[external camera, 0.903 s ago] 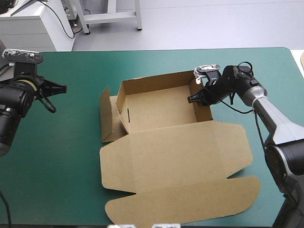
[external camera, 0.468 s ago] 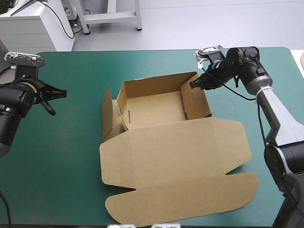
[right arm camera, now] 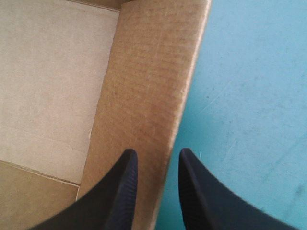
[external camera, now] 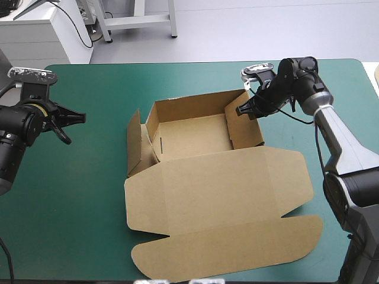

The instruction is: Fold the box

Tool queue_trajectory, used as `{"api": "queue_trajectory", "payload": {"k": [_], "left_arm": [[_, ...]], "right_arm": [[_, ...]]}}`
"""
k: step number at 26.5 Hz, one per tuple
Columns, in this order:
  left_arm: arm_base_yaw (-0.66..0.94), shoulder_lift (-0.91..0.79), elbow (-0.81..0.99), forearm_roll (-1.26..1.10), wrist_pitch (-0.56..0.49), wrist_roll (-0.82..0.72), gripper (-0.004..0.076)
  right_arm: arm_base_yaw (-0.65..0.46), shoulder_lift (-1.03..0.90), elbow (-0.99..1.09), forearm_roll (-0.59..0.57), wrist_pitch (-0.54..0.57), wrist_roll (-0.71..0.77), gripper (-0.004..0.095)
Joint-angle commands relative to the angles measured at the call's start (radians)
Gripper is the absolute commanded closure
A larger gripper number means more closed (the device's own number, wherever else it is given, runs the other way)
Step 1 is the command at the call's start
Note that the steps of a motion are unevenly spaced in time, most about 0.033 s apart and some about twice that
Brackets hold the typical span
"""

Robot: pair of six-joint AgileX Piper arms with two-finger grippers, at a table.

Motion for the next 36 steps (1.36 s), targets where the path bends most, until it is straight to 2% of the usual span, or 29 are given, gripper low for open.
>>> {"api": "queue_trajectory", "payload": {"k": [1,5,10,13,16,17,23,27,29,30,33,36], "left_arm": [[0.002,-0.028,-0.03,0.012,-0.037,0.0,0.0725],[0.002,-0.028,-0.03,0.012,-0.037,0.0,0.0725],[0.002,-0.028,-0.03,0.012,-0.039,0.0,0.0725],[0.002,-0.028,-0.03,0.012,-0.046,0.0,0.0725],[0.002,-0.028,-0.03,0.012,-0.043,0.0,0.0725],[0.002,-0.028,-0.03,0.01,-0.038,0.0,0.0725],[0.023,-0.018,-0.03,0.016,-0.041,-0.016,0.0725],[0.117,0.014,-0.03,-0.022,-0.041,-0.081,0.0725],[0.194,0.037,-0.03,-0.141,-0.051,-0.073,0.0725],[0.248,0.058,-0.03,-0.276,-0.061,-0.028,0.0725],[0.311,0.088,-0.03,-0.523,-0.07,0.042,0.0725],[0.357,0.148,-0.03,-0.965,-0.072,0.251,0.0725]], "right_arm": [[0.001,-0.022,-0.03,0.021,-0.02,-0.001,0.063],[0.001,0.023,-0.03,0.003,-0.009,-0.001,0.063],[0.001,0.066,-0.03,0.053,0.015,-0.001,0.0646],[0.001,0.084,-0.03,0.057,0.033,-0.001,0.0738],[0.001,0.089,-0.03,0.057,0.031,0.016,0.0912],[0.001,0.089,-0.03,0.057,0.029,0.027,0.0925],[-0.001,0.062,-0.03,0.078,0.012,0.052,0.0929],[-0.049,0.003,-0.03,0.136,0.008,0.055,0.0929],[-0.096,-0.038,-0.03,0.203,0.01,0.044,0.0929],[-0.132,-0.068,-0.03,0.239,0.014,0.032,0.0929],[-0.182,-0.109,-0.03,0.282,0.032,0.021,0.0929],[-0.241,-0.171,-0.03,0.38,0.043,-0.023,0.0929]]}}
